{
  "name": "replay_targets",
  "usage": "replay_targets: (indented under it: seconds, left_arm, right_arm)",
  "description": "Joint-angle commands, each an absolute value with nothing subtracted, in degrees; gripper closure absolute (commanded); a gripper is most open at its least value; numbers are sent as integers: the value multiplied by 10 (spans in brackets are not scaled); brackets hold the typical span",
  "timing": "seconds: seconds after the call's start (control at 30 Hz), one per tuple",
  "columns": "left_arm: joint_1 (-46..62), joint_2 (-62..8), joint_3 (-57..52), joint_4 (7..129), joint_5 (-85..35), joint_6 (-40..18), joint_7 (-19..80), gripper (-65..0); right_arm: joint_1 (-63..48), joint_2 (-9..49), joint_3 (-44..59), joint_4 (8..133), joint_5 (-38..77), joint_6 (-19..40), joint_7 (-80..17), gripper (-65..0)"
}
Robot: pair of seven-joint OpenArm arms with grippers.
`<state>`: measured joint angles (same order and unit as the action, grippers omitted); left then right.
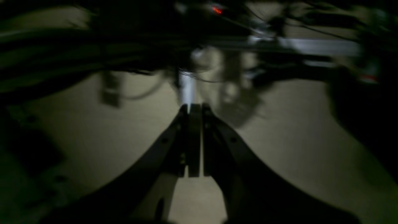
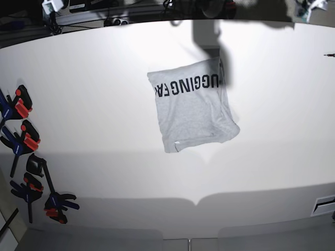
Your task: Fold the T-shirt properly
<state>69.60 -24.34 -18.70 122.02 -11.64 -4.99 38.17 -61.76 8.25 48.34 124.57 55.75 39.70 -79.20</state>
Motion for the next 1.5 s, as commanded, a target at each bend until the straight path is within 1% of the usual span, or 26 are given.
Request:
replay_targets:
  seconds: [0.0,0.1,0.2,0.27,0.37,0.47,0.57,0.63,0.7,0.77,0.83,0.87,0.9,0.97,1.03,1.23,1.47]
  left_arm:
    - [702,-244,-179,1187,-116,-75,362,-442]
    - [662,-244,-133,1047,-116,-150,313,-442]
    - [592,-244,-72,890,-110,-196,289,-442]
    - [537,-237,-37,790,-90,-218,253,-442]
    - [450,-205,-4,651,-52,-226,212,-442]
    - [364,-176,14,527,-24,-225,160,-442]
    - [289,-150,16,431,-1,-225,103,-442]
    - [250,-140,16,387,17,-225,62,-442]
    - [221,-136,16,358,28,-225,25,-442]
    - [200,-137,15,340,43,-225,0,-442]
    - [184,-137,16,326,56,-217,-11,-442]
    - [177,-136,16,321,56,-211,-11,-442]
    - [172,-137,16,316,56,-210,-10,-442]
    - [168,-137,16,314,56,-210,0,-442]
    - [169,-135,15,315,56,-210,4,-442]
    - [170,-131,16,315,58,-210,8,-442]
    - [170,-124,16,315,58,-210,-2,-442]
  right_arm:
    - [-627,84,474,1231,554,400,-752,0]
    - [-624,84,420,1149,498,400,-614,0]
    - [-590,84,358,1057,409,400,-574,0]
    - [-559,89,321,982,383,400,-551,0]
    - [-503,115,262,851,356,400,-496,0]
    - [-434,137,200,716,298,400,-433,0]
    - [-368,161,136,583,244,400,-398,0]
    - [-329,182,83,503,238,400,-388,0]
    - [-294,202,29,435,237,400,-346,0]
    - [-264,218,-21,380,234,400,-284,0]
    - [-237,231,-65,339,205,400,-206,0]
    - [-225,234,-84,323,192,400,-183,0]
    - [-213,235,-103,312,183,400,-180,0]
    - [-194,234,-136,300,180,357,-193,0]
    - [-181,233,-165,298,180,331,-213,0]
    - [-172,232,-215,302,182,327,-220,0]
    - [-172,230,-230,302,182,328,-224,0]
